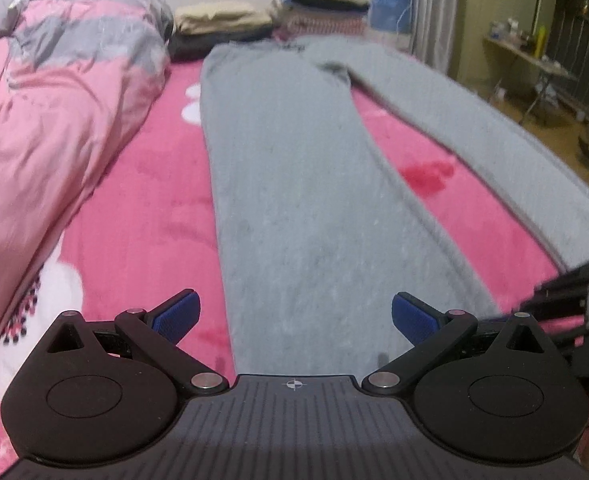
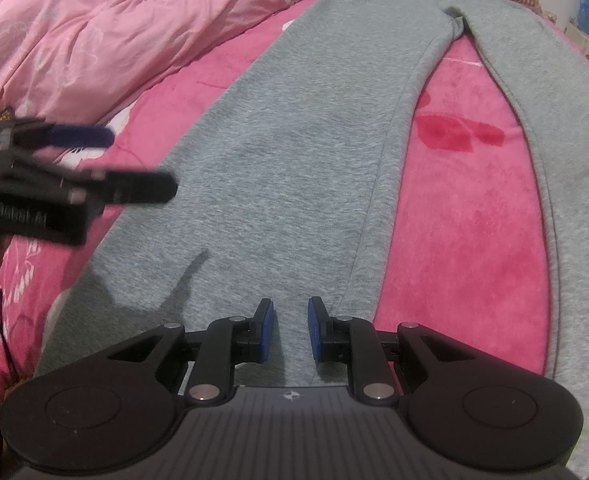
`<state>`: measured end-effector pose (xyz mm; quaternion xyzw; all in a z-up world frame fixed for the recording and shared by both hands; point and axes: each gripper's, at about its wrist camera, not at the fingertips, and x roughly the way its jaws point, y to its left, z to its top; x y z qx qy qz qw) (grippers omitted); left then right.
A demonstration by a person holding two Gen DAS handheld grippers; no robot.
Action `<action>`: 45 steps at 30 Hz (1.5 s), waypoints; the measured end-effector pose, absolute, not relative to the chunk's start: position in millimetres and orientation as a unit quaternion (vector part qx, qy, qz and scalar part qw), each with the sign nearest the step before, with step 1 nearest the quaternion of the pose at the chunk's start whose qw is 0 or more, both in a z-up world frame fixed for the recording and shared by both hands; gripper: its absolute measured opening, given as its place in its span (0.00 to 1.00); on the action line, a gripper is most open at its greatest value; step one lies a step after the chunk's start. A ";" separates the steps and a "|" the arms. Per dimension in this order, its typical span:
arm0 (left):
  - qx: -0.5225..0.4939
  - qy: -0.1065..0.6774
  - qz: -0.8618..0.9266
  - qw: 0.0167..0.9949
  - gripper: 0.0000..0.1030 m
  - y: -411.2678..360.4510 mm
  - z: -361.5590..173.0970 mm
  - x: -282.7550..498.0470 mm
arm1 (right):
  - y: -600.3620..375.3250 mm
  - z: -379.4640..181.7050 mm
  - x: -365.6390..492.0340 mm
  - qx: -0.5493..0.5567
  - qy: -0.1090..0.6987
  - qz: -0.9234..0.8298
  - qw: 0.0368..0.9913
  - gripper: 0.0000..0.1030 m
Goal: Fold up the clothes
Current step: 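Move both open grippers along the grey sweatpants toward the waistband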
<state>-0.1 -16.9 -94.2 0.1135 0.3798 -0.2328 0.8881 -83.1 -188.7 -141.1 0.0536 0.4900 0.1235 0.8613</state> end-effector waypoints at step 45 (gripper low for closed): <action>0.043 0.448 -0.244 0.859 0.40 -20.0 -139.2 -9.8 | -190.1 -141.9 -83.6 0.062 0.487 0.128 0.862 0.19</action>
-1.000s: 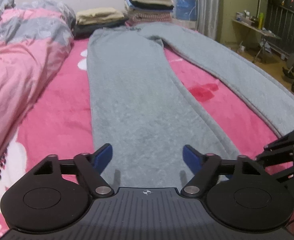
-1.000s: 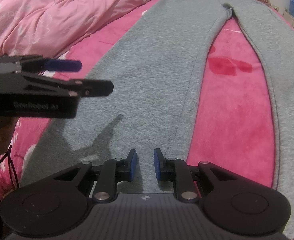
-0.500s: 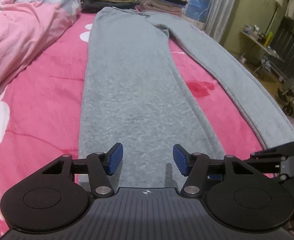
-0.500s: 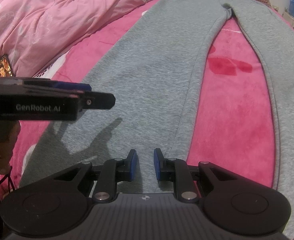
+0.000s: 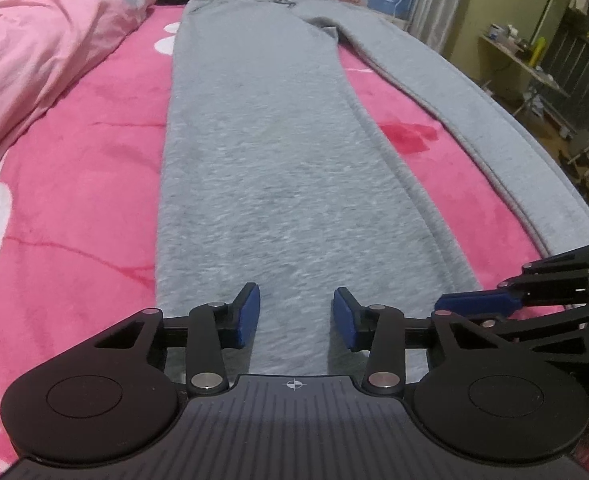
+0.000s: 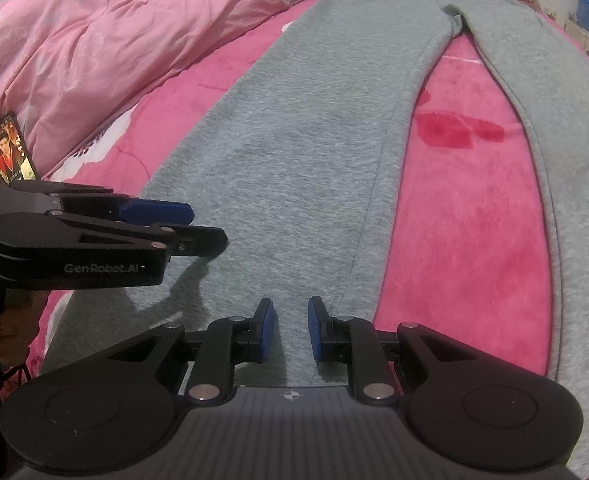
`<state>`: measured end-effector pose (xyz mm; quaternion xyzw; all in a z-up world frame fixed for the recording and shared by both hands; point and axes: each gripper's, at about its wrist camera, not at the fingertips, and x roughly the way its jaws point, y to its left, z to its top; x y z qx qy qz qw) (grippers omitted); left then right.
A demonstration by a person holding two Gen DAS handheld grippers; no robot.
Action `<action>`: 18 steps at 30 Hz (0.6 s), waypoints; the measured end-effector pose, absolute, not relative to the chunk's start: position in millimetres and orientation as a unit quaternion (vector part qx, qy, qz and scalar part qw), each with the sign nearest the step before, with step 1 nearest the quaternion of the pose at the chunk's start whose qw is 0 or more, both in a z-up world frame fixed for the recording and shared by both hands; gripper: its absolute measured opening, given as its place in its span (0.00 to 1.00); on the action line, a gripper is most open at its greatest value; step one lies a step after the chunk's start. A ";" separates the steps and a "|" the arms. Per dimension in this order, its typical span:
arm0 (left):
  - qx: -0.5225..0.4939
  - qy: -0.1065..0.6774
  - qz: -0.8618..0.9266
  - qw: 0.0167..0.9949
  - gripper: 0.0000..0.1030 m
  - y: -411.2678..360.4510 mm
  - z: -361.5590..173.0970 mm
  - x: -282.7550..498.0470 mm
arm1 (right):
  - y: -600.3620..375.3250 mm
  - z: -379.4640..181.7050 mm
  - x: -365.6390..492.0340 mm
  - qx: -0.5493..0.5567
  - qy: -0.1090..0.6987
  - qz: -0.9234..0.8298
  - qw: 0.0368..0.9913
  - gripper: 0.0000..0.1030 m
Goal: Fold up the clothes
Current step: 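Move both open grippers along the grey sweatpants toward the waistband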
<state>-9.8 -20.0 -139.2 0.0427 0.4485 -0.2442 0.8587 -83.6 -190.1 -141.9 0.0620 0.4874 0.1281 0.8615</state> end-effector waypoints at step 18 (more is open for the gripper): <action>0.035 0.464 -0.197 0.863 0.38 2.8 -135.2 -2.6 | -227.1 -109.4 -39.9 0.128 0.446 0.117 0.878 0.20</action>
